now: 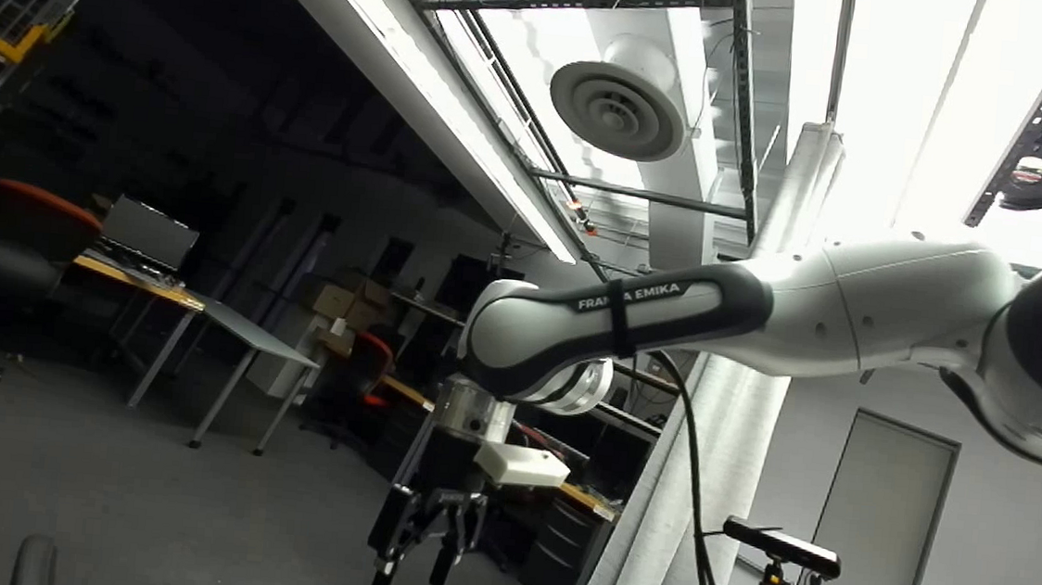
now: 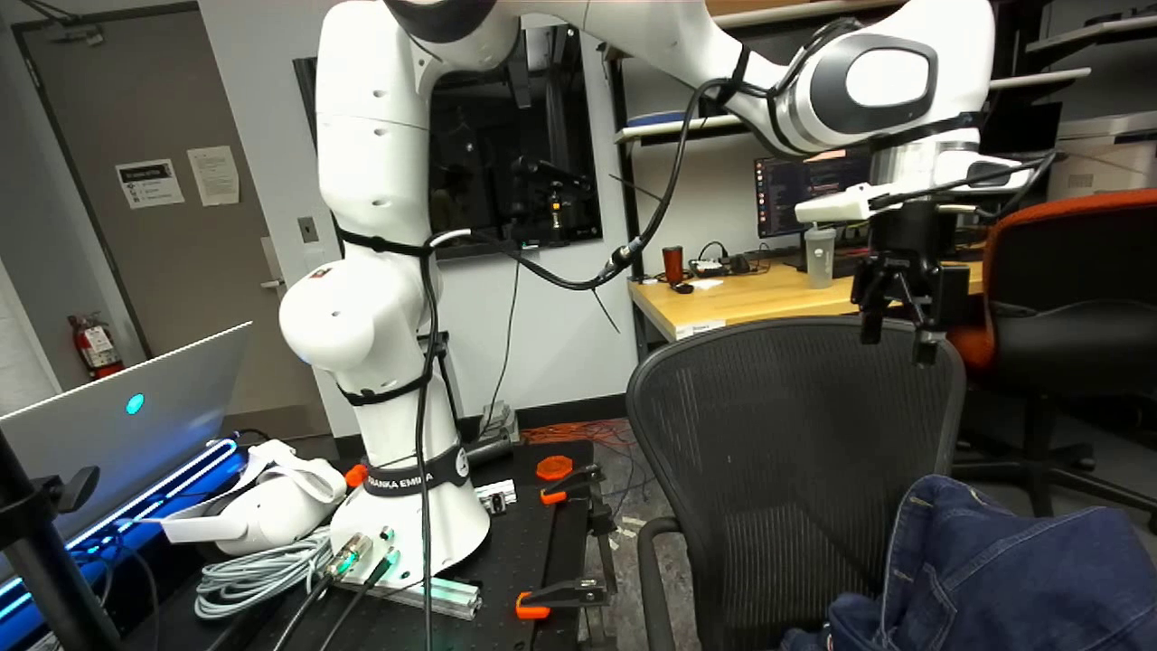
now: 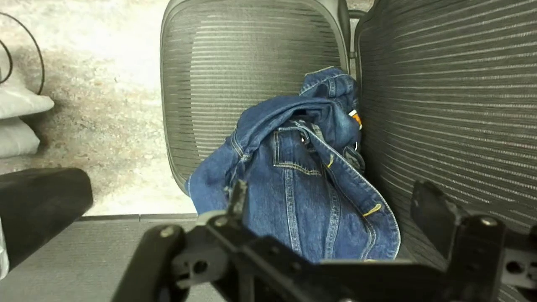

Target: Pick up the blue jacket and put it on top of the chair

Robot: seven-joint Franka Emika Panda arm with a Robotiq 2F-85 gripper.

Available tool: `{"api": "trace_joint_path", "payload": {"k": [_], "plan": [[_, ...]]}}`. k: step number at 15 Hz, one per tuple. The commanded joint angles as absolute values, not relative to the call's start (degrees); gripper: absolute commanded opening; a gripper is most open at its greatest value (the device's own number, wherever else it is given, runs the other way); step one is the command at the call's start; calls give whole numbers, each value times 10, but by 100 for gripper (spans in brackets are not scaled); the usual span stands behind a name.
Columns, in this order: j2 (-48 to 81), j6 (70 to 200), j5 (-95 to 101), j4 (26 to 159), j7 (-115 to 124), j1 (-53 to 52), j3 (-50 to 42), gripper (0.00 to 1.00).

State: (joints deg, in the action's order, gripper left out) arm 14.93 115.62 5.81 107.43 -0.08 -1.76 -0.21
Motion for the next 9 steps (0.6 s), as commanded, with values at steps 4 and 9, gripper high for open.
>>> {"api": "trace_joint_path", "payload": {"k": [4,9], "plan": [[239,1279,61,1021,-22,-21,12,94],[240,1292,55,1032,-11,-21,9,98]]}}
